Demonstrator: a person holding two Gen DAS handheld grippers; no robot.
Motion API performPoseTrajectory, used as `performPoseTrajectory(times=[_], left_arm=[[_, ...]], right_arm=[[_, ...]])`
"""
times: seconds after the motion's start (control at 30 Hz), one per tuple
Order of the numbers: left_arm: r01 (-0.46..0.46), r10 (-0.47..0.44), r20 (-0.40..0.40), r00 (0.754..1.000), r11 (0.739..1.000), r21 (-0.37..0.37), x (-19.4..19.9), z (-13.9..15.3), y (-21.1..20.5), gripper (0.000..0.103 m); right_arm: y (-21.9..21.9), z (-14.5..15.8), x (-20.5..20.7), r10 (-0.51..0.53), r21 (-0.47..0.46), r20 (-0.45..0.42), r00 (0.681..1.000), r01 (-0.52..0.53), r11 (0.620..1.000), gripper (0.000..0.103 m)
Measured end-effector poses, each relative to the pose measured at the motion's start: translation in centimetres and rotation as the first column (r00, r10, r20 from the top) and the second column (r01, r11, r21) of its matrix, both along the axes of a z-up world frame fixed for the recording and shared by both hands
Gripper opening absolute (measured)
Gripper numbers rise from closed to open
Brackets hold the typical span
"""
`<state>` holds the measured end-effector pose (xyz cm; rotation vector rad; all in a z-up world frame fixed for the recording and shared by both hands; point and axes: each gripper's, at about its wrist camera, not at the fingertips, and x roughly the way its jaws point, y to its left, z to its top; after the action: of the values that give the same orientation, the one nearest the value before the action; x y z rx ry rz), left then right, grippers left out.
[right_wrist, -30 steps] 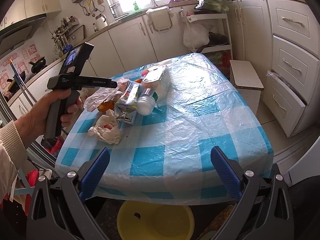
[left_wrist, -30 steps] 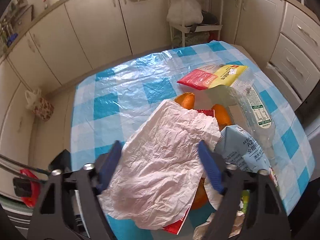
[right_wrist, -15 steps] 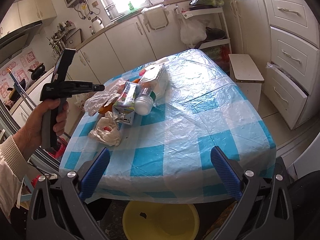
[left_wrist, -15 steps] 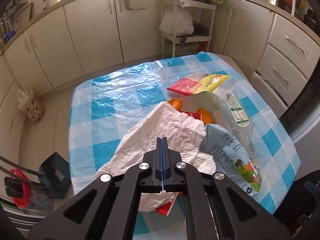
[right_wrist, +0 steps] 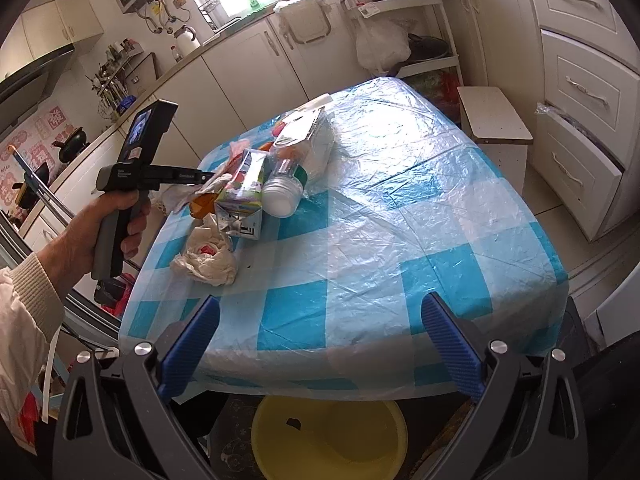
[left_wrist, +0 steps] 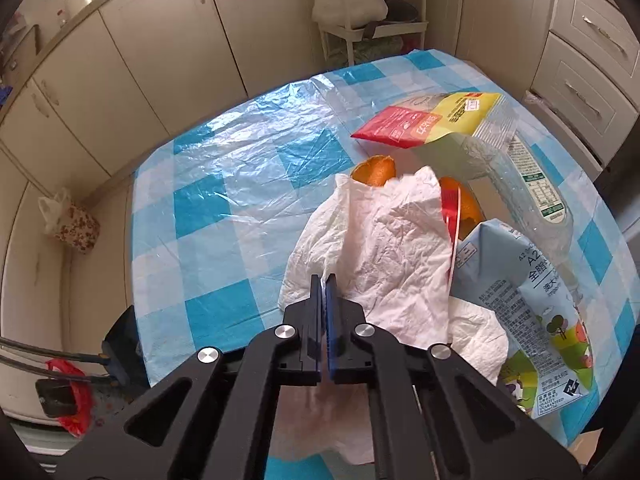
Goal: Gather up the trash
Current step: 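Lift the white bag with the left tool while the right tool reaches the cow-print carton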
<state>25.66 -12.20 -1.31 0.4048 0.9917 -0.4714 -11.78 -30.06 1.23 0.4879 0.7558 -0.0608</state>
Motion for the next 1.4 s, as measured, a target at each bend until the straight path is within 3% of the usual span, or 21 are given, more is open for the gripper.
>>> performPoseTrajectory(times=[0.3,0.53,0.7,0.9,1.13,1.27,1.4], left_arm=[[-0.024,0.042,0.102,0.994,0.985,-0.171,-3.8,6.3,2.4,0.002],[-0.032,0.085,0.127,0.988,0.926,-0.375,-7.3,12.5,5.4,0.002],[-0.043,0.122,0.137,0.983,0.880,-0.473,-11.2,14.6,7.5,0.002],[-0.103,0.172,0.084,0.981,0.844,-0.527,-15.9,12.4,10.1,0.002],[-0.173,0.224,0.032,0.974,0.829,-0.532,-20.0,7.7,12.7,0.002],[-0.196,0.241,0.010,0.970,0.811,-0.551,-21.4,5.8,13.7,0.002],[-0.225,0.260,-0.026,0.965,0.776,-0.590,-22.1,4.5,14.5,0.002]], right_arm=[[0.1,0.5,-0.8,-0.003,-0.010,0.020,1.000,0.003,1.000,0.097],[0.4,1.1,-1.1,-0.003,-0.052,0.039,0.999,0.005,0.999,0.097],[0.7,1.5,-1.2,0.000,-0.091,0.055,0.998,0.005,0.996,0.097],[0.8,1.8,-1.1,0.004,-0.122,0.065,0.998,0.004,0.993,0.097],[1.6,2.9,1.0,0.085,-0.105,0.076,0.993,-0.077,0.991,0.097],[2.6,4.1,5.0,0.165,-0.085,0.091,0.982,-0.158,0.984,0.097],[3.2,4.8,10.4,0.220,-0.067,0.067,0.973,-0.215,0.974,0.091]])
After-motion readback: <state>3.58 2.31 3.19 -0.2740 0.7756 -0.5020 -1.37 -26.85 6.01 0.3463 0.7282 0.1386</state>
